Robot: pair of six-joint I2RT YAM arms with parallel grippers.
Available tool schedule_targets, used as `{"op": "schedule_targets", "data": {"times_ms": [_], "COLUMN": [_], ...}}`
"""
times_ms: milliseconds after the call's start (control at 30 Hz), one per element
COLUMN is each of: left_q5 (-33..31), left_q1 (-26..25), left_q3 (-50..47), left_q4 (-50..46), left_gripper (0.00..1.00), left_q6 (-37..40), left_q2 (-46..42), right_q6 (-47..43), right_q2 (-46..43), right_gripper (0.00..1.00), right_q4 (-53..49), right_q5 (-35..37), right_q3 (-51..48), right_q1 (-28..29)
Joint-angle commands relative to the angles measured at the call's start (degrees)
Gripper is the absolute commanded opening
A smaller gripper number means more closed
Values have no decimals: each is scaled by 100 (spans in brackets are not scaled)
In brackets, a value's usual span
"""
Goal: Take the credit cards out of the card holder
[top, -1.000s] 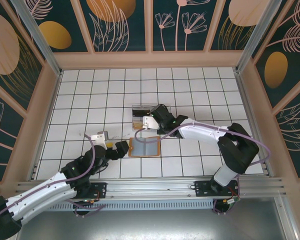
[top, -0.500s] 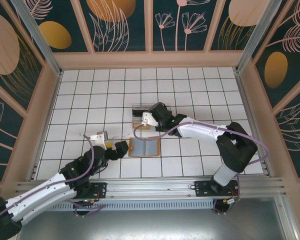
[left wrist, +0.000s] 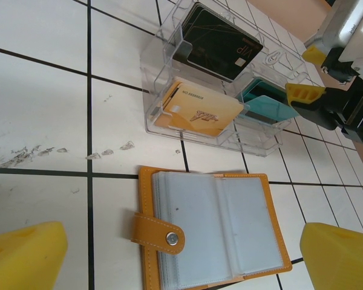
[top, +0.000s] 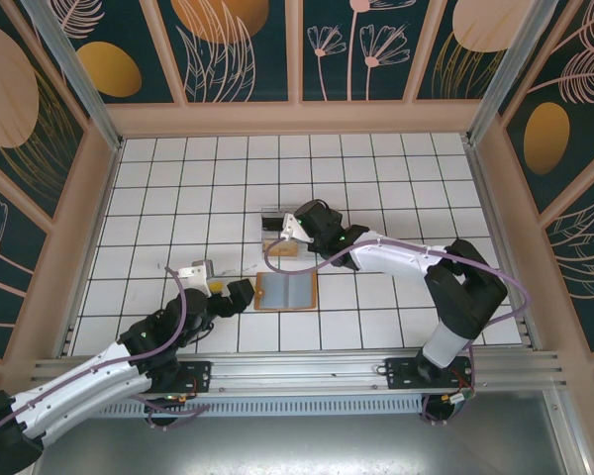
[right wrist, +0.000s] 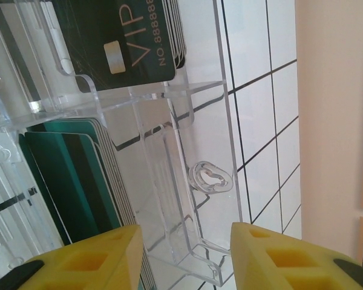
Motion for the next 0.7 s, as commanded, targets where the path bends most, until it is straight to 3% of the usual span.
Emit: {"op": "schedule_targets", "data": {"times_ms": [0,233,667], "left_q5": [-25,-17,36], "left_q1": [24,18,17], "left_q3": [-88,-150,-150], "left_q4": [-11,98,98], "left_gripper": [99,99,99], "left_q6": [106,96,42], "left_q2": [-30,-17,29], "right_q6": [205,639,914], "right_q2": [-135,-713,14], "right_gripper": [43,54,57], "right_q4": [42,-362,-277], "right_q5": [-32,-1131,-672], "right_q3": [114,-139,40], "right_q1": [-49,-113,-103]}}
